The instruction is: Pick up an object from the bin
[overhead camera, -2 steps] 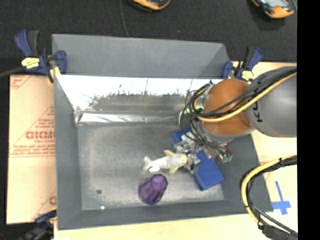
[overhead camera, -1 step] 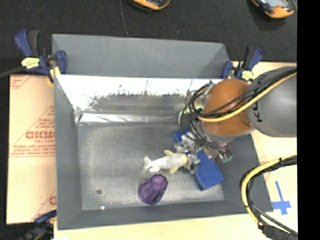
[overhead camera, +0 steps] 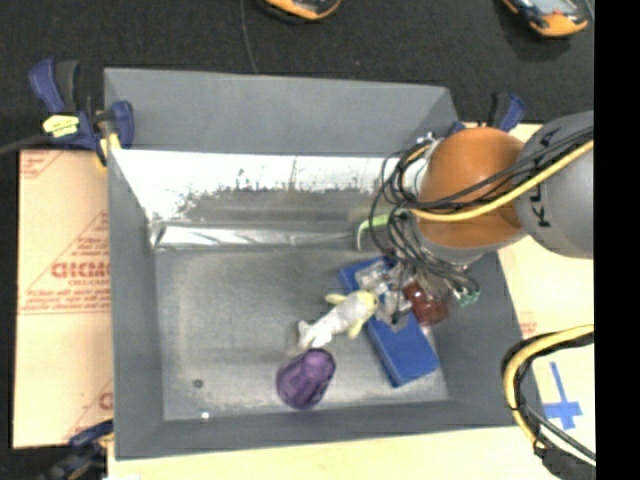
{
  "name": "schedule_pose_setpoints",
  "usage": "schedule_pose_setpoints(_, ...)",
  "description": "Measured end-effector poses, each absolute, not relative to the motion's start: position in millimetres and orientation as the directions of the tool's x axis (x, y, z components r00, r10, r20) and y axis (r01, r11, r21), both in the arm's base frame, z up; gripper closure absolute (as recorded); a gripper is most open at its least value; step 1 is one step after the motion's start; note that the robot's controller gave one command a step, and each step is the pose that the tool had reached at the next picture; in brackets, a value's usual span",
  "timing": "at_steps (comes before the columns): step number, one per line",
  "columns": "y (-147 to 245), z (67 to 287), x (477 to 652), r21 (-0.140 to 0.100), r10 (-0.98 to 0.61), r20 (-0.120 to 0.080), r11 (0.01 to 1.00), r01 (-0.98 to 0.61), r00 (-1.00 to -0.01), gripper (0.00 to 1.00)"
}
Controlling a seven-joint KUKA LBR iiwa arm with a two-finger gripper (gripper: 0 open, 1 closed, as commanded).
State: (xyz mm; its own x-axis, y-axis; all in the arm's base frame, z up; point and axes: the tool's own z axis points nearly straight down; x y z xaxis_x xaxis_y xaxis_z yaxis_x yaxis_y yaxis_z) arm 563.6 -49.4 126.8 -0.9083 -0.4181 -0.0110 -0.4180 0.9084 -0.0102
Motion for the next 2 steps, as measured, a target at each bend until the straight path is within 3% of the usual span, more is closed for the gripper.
schedule_pose_setpoints(1, -49, 203, 558.9, -0.01, -0.42, -0.011, 0.908, -0.42, -0.908, 1.0)
schedule_pose_setpoints(2, -40, 243, 556.4, -0.015, -0.425, -0.019, 0.905, -0.424, -0.905, 1.0)
